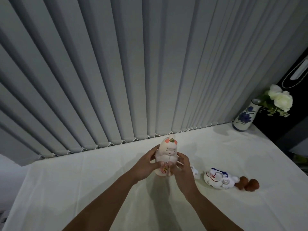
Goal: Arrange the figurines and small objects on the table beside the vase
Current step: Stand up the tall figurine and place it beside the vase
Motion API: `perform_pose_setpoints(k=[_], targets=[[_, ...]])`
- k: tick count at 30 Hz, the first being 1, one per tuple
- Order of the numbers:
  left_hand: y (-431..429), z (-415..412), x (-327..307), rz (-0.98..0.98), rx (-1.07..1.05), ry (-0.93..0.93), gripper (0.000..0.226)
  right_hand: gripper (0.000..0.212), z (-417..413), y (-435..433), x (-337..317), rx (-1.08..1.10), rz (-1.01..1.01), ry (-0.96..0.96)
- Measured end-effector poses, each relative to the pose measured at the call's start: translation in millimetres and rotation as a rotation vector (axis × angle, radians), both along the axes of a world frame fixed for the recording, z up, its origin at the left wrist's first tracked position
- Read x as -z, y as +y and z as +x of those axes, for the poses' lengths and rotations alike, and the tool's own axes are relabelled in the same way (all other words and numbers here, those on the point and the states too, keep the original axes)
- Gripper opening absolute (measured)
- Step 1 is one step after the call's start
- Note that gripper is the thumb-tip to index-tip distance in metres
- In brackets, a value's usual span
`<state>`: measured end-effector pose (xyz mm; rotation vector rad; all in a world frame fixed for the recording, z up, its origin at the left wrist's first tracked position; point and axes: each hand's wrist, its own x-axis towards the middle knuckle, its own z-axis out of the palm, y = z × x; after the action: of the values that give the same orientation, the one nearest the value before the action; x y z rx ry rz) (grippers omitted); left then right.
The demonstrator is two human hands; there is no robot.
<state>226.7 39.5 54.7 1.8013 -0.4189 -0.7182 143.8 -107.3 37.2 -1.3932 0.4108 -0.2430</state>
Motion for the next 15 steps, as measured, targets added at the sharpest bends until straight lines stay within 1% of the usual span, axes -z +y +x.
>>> perform_pose_setpoints(k=[1,3,6,7,9,11,15], targets=[[0,-1,2,0.000,-0.008,-0.004,0.070,0.034,0,-4,1,-0.014,-0.005,0.013],[2,-3,7,0.003,-0.043,-0.015,0.068,0.046,2,-16,5,-0.066,-0.003,0.069],[4,-7,16,0.010,-0.080,-0.018,0.067,0.061,1,-28,2,-0.219,-0.123,0.131],[4,-8,19,0.012,-0.075,-0.016,0.067,0.063,1,-32,2,-0.269,-0.178,0.138],[4,-11,21,-0.011,-0.064,-0.015,0.063,0.061,1,-32,-4,-0.364,-0.247,0.138],[3,-12,22,-0.046,-0.073,-0.015,0.057,0.057,3,-29,-10,-0.399,-0.245,0.129],[6,-7,26,-0.083,-0.036,-0.003,0.052,0.051,2,-21,-9,-0.328,-0.214,0.117]])
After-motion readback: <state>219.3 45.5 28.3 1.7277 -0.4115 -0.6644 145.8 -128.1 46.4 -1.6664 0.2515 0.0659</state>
